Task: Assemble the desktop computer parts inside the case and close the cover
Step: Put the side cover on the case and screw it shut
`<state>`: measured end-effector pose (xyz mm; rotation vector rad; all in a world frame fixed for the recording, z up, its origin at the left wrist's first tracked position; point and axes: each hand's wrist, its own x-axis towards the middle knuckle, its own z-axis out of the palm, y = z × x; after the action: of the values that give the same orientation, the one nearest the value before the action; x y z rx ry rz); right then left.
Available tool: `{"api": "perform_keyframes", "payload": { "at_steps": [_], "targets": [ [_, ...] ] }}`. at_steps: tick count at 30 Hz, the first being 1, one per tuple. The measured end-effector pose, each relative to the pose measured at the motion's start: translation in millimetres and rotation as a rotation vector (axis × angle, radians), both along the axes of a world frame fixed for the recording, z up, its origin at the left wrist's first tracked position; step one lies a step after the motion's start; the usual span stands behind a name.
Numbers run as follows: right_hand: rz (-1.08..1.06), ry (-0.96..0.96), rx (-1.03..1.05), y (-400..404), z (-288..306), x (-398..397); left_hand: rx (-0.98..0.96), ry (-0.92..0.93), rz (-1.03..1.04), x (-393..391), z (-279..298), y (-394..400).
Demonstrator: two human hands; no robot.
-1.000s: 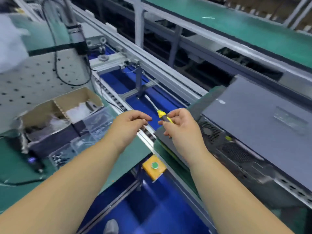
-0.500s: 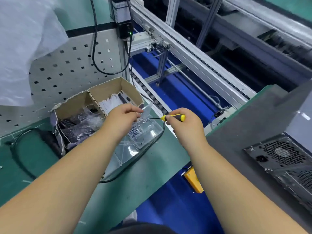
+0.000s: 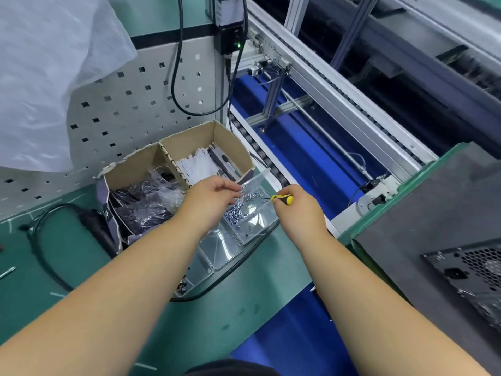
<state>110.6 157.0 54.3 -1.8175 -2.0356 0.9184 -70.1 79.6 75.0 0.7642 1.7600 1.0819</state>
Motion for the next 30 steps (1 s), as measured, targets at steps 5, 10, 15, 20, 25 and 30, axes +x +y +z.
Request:
{"api": "perform_keyframes", "payload": {
  "at_steps": [5,10,15,20,25,30],
  "targets": [
    [-0.012,-0.004,-0.006,8,-11,-5,-0.023,0.019,-0.034,0,0,3],
    [-0.025,-0.028,-0.021,13,-20,-10,-0.042,0.015,-0.043,3,-1,8],
    [-0.01,-0.028,-0.035,14,-24,-10,-0.039,0.019,-0.05,3,-4,9],
    [-0.048,0.029,-0.044,9,-14,-3,-0.049,-0.009,-0.049,9,-3,9],
    [-0.084,0.096,-0.041,-3,9,17,-0.139,-0.078,-0.086,24,-3,11],
    [-0.154,0.255,-0.084,-17,44,40,-0.256,-0.299,-0.019,48,-12,21]
  ]
}}
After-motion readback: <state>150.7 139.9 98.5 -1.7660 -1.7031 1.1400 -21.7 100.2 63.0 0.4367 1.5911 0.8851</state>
